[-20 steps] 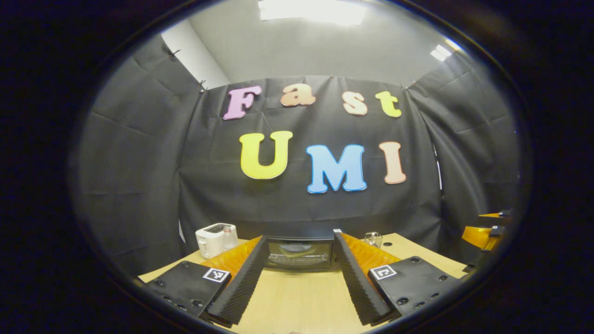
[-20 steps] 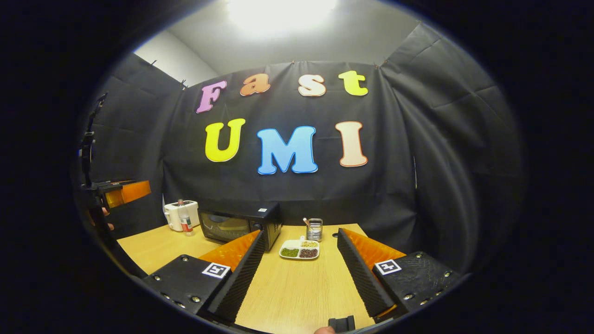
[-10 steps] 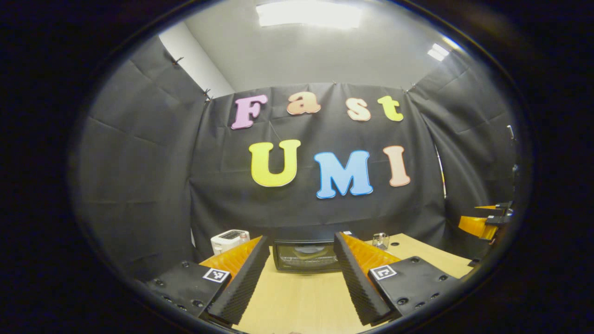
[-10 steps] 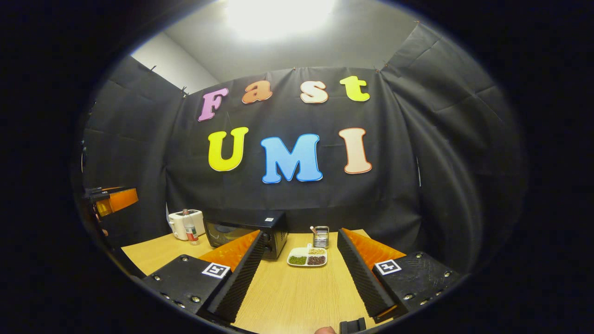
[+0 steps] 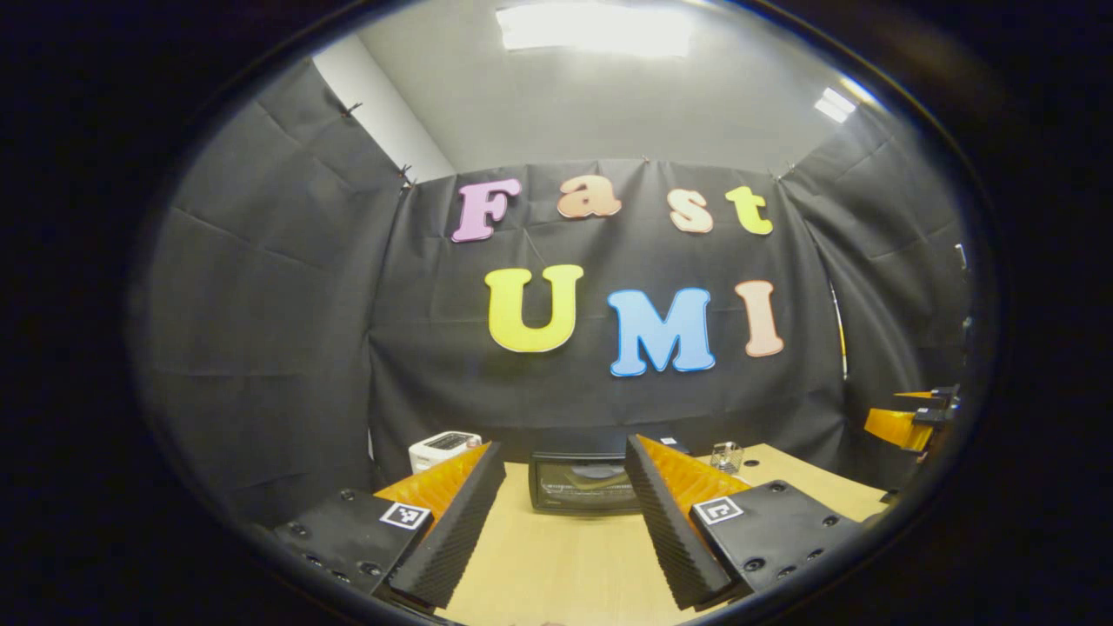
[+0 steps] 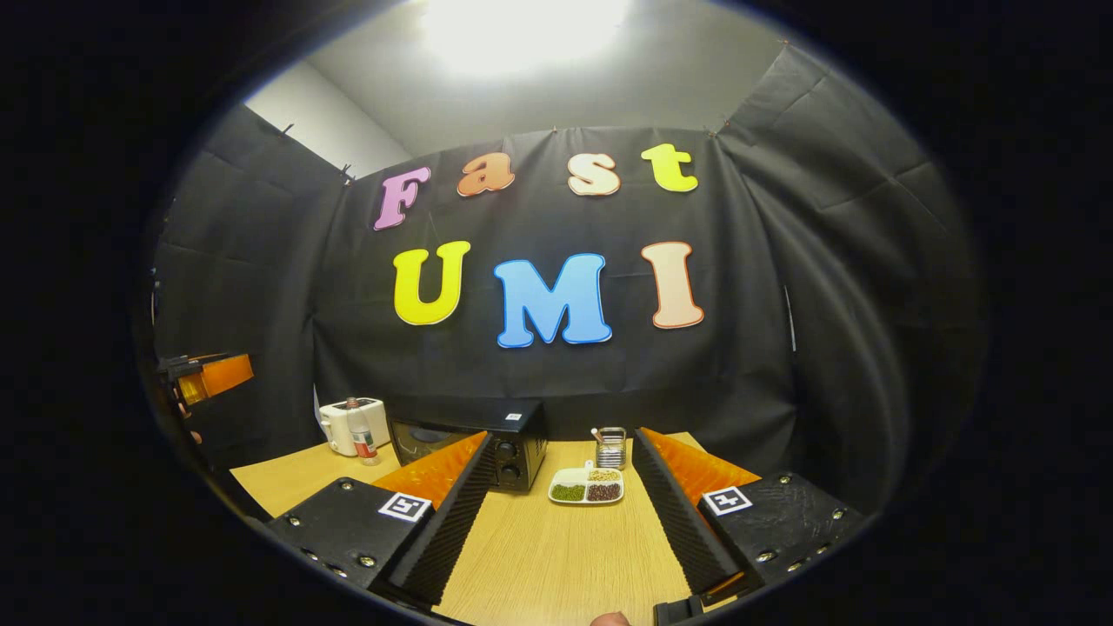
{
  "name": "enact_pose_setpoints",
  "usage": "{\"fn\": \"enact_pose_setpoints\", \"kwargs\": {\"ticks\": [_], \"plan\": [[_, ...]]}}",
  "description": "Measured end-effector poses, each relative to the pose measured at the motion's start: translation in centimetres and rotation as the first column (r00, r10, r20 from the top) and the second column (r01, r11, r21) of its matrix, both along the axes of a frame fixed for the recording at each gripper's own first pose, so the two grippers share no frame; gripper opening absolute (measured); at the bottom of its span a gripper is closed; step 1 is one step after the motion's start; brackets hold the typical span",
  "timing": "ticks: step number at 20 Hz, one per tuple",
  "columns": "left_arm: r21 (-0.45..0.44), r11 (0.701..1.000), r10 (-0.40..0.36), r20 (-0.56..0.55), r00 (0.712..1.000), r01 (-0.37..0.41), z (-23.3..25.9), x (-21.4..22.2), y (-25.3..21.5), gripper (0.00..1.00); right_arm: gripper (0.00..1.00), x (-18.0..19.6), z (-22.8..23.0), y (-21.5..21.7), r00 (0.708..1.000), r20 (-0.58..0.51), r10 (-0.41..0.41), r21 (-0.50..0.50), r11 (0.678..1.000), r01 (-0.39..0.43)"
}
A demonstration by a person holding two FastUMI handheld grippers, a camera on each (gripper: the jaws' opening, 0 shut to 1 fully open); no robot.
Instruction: Open the electric oven with the left hand, put the food in, and close the electric oven.
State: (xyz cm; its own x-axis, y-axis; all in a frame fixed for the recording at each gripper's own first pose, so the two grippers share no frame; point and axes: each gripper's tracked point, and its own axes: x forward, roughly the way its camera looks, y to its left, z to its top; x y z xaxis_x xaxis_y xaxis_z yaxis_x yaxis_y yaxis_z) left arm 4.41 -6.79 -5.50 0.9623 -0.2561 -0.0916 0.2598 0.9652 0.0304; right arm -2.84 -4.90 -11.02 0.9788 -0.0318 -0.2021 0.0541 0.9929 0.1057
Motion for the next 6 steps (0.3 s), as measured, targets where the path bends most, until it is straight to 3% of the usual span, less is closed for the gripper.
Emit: {"fn": "enact_pose_setpoints", "kwargs": {"ticks": [6], "plan": [[-0.015,1.000,0.027,0.030,0.999,-0.027,0.8,1.3,1.8,0.99,0.98,1.1,-0.2,0.7,1.000,-0.012,0.002,-0.019,1.000,-0.002]]}}
